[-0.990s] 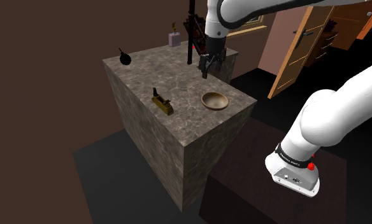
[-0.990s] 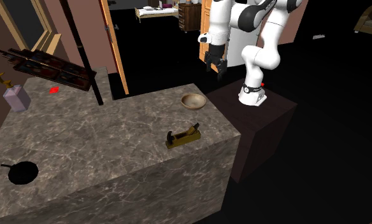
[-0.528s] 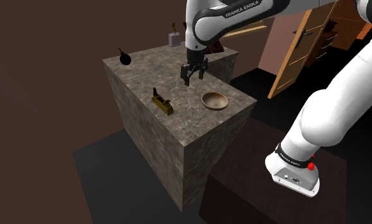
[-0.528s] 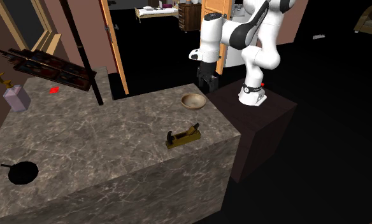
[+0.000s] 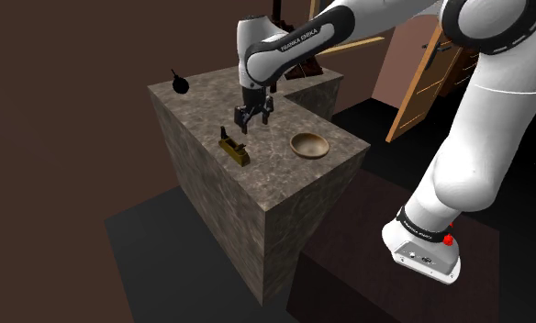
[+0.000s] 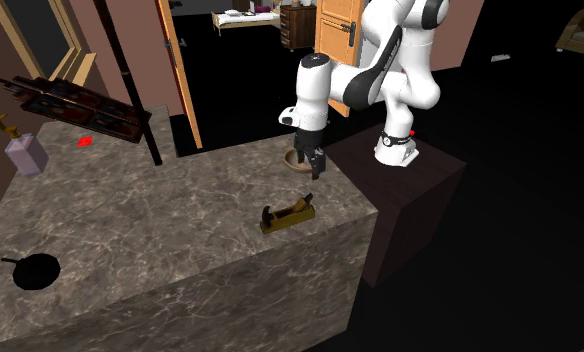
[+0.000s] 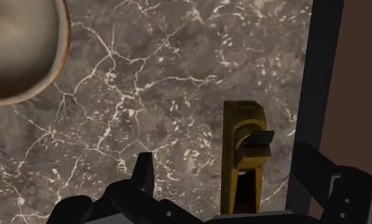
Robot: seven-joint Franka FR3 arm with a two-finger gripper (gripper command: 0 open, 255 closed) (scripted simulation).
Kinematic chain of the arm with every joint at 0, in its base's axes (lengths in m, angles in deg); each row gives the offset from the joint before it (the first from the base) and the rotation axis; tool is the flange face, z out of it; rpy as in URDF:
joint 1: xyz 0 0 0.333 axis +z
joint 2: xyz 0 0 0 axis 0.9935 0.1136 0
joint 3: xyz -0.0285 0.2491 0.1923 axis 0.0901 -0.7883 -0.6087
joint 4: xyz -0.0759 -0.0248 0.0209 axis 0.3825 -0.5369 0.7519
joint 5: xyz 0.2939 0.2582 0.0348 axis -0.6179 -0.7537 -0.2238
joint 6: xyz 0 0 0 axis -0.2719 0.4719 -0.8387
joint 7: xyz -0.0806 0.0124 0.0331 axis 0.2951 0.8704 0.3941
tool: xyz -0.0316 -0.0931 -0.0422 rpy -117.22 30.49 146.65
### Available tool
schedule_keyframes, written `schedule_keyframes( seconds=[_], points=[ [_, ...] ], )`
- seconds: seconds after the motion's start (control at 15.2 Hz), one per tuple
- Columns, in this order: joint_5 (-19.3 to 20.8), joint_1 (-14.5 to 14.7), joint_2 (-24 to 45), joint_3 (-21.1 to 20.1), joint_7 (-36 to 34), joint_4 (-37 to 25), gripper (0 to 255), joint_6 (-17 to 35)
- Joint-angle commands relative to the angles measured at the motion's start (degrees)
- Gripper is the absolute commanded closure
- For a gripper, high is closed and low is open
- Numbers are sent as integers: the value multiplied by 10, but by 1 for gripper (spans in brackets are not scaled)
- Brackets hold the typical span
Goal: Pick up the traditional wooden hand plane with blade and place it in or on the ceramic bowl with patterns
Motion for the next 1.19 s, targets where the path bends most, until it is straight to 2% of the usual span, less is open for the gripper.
schedule_keyframes(
  seconds=[0.0, 0.46, 1.12],
  points=[
    [7, 5, 40, -1, -15, -30, 0, 10],
    [26, 24, 193, 4, -52, -181, 0, 14],
    [31, 25, 223, 7, -54, -167, 0, 58]
  ],
)
